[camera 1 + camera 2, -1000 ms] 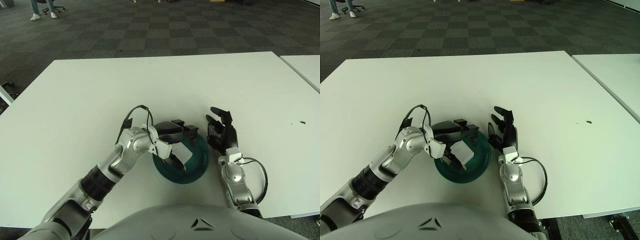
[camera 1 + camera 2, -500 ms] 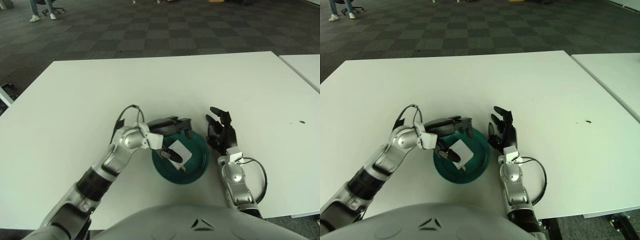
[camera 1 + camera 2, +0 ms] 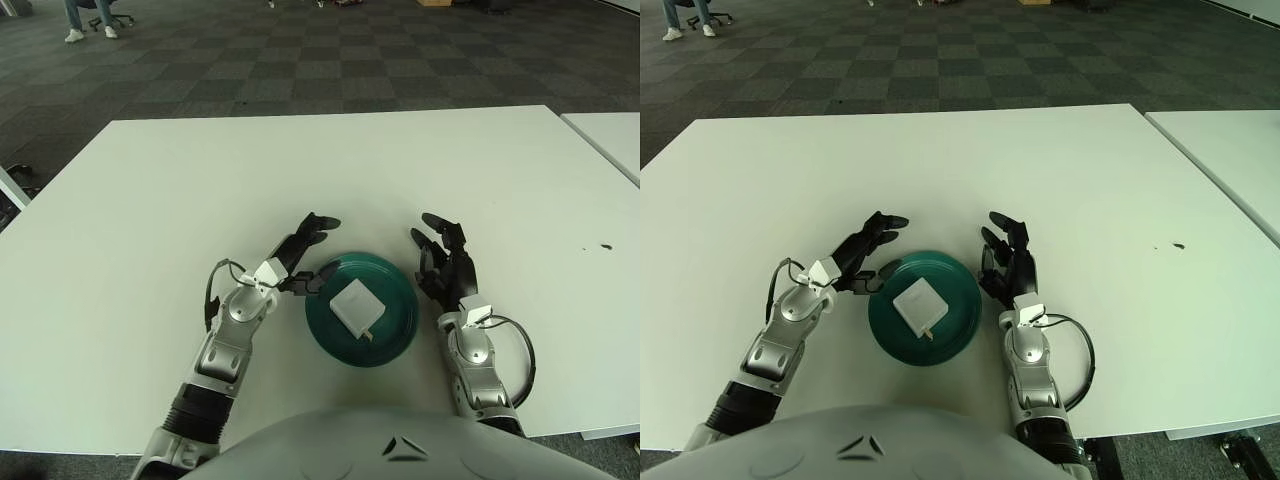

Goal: Put the charger into the plate.

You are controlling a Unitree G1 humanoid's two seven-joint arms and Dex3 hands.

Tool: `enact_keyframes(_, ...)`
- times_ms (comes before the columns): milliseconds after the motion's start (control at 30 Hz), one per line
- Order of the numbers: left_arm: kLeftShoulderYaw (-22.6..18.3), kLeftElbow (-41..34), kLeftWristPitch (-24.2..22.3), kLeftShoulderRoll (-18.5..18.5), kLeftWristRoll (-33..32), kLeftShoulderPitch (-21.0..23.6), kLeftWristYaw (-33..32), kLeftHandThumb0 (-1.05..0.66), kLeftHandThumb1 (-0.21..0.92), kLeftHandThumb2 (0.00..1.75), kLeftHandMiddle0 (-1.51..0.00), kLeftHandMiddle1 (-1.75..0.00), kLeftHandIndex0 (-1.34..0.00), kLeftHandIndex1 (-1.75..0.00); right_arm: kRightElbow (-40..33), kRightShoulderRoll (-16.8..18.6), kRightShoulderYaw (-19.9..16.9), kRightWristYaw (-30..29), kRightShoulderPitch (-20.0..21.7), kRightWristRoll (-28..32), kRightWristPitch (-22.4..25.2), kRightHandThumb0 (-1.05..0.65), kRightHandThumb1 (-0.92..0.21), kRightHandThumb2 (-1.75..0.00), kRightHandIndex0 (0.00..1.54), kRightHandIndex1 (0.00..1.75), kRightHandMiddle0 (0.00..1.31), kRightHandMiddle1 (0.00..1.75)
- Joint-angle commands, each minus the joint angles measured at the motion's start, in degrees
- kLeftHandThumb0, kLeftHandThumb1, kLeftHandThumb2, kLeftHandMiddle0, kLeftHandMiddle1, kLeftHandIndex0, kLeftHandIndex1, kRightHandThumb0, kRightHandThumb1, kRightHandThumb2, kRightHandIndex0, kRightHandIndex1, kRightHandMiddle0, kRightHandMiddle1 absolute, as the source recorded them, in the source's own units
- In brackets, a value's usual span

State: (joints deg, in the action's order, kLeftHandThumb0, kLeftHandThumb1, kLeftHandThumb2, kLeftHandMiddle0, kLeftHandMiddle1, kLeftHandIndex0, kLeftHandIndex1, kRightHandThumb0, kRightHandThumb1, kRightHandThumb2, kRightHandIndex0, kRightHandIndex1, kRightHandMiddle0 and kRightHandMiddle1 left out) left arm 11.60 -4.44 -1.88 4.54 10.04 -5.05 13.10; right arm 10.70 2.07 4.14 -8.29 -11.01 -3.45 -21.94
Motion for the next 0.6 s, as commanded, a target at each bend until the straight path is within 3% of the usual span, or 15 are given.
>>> enact_keyframes(0, -3.53, -0.06, 2.33, -2.87, -0.69, -2.63, -7.38, -1.05, 0.92, 0.87, -0.21, -0.14, 0.00, -0.73, 11.71, 1.51, 0.07, 0.17, -4.20, 0.17, 2.10, -0.71, -0.92, -0.80, 0.58, 0.09, 0.05, 0.88)
enact_keyframes(200, -3.28, -3.17, 6.87, -5.61, 0.76, -10.51, -13.47, -1.05, 0.92, 0.87, -0.25, -0.11, 0.00, -0.72, 12.97, 1.36, -0.63, 0.73, -3.47, 0.73, 1.29, -0.68, -0.92, -0.80, 0.60, 0.10, 0.05, 0.89)
enact_keyframes(367, -3.29, -0.72, 11.41, -6.85, 1.51, -11.82, -17.20, -1.01, 0.92, 0.84, -0.29, -0.11, 0.00, -0.74, 13.97, 1.00, -0.92, 0.79, -3.02, 0.76, 0.61, -0.68, -0.92, -0.81, 0.61, 0.11, 0.05, 0.89)
enact_keyframes(567, -6.52, 9.25, 21.49, -6.19, -0.01, -12.11, -20.73, -0.95, 0.92, 0.80, -0.37, -0.13, 0.00, -0.79, 14.91, 0.89, -1.43, 1.18, -2.35, 1.28, 0.15, -0.67, -0.92, -0.82, 0.62, 0.11, 0.06, 0.89)
